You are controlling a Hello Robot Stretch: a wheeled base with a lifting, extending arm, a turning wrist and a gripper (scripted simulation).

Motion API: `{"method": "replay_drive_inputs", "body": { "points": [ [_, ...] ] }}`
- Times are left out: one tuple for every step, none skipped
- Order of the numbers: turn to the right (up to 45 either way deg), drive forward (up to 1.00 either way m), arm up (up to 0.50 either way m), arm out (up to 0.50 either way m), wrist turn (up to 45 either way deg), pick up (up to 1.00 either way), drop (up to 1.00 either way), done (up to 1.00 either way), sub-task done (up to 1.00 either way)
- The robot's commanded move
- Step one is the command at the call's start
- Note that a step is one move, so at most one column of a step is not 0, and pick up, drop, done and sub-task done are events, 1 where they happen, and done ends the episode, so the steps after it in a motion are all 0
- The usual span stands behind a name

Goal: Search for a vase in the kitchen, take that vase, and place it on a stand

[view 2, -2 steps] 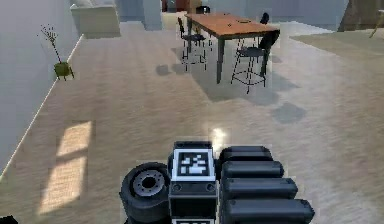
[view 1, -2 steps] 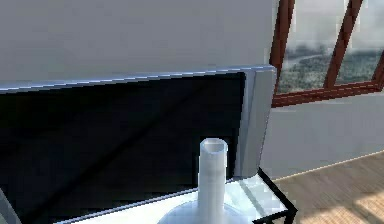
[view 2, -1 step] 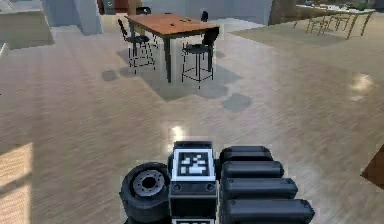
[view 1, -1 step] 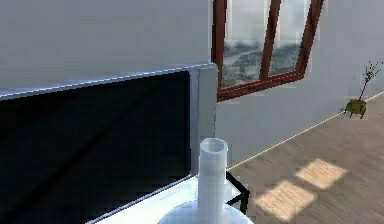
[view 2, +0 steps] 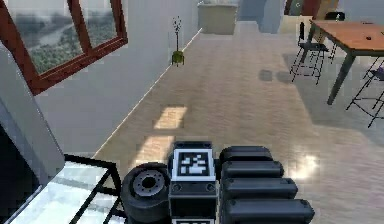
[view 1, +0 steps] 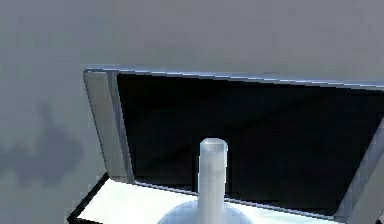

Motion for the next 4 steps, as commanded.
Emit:
{"method": "replay_drive_inputs", "body": {
  "points": [
    [-15.0, 0.0, 0.0, 0.0, 0.0, 0.0, 0.0, 0.0, 0.0],
    [45.0, 0.0, 0.0, 0.0, 0.0, 0.0, 0.0, 0.0, 0.0],
    [18.0, 0.0, 0.0, 0.0, 0.0, 0.0, 0.0, 0.0, 0.0],
    [-45.0, 0.0, 0.0, 0.0, 0.0, 0.0, 0.0, 0.0, 0.0]
  ]
}}
